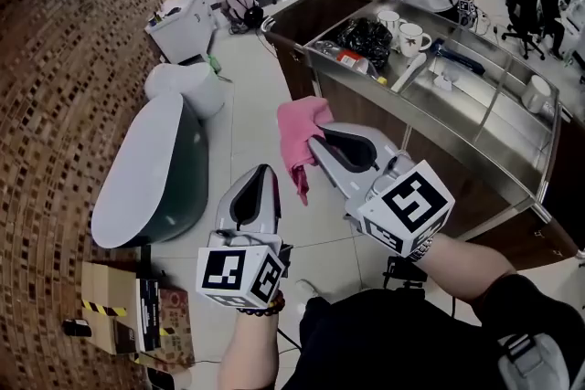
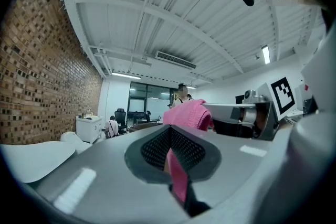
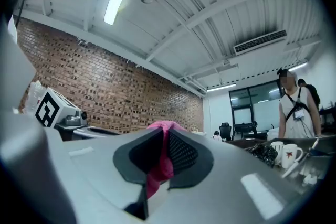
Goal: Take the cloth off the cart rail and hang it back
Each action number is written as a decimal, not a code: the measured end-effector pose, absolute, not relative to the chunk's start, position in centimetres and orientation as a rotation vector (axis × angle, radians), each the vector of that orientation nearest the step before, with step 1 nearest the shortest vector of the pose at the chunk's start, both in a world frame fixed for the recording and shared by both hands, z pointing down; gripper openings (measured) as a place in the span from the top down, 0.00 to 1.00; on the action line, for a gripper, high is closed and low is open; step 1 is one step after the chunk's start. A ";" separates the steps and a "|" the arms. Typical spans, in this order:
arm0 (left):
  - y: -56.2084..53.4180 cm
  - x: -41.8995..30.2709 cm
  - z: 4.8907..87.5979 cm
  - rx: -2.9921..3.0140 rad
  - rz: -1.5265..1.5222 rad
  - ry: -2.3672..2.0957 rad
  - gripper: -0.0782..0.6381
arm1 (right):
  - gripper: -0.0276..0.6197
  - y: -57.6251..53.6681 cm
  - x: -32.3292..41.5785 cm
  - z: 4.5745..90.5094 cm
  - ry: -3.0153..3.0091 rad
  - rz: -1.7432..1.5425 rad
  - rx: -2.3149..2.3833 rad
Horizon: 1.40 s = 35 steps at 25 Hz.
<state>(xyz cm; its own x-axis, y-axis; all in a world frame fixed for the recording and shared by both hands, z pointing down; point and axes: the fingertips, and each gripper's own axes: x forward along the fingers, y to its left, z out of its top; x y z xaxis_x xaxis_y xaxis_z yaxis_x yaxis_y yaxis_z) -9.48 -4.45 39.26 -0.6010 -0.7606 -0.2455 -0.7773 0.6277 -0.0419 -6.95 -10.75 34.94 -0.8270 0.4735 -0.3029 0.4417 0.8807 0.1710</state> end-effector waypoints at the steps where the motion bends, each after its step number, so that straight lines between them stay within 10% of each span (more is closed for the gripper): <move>1: -4.1 -10.5 39.1 -1.265 0.106 2.610 0.89 | 0.92 -10.3 -7.9 34.7 2.714 0.137 0.674; 35: 9.2 -41.7 37.4 -1.579 0.190 2.460 0.89 | 0.92 3.7 -37.8 33.0 2.843 0.233 0.342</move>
<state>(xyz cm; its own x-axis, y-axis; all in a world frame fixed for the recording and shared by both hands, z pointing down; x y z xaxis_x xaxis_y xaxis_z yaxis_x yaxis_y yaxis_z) -41.68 9.18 37.37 -0.4032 -0.8815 -0.2457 -0.9088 0.4172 -0.0058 -37.79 3.69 33.01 -0.9363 0.2530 -0.2438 0.2099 0.9593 0.1891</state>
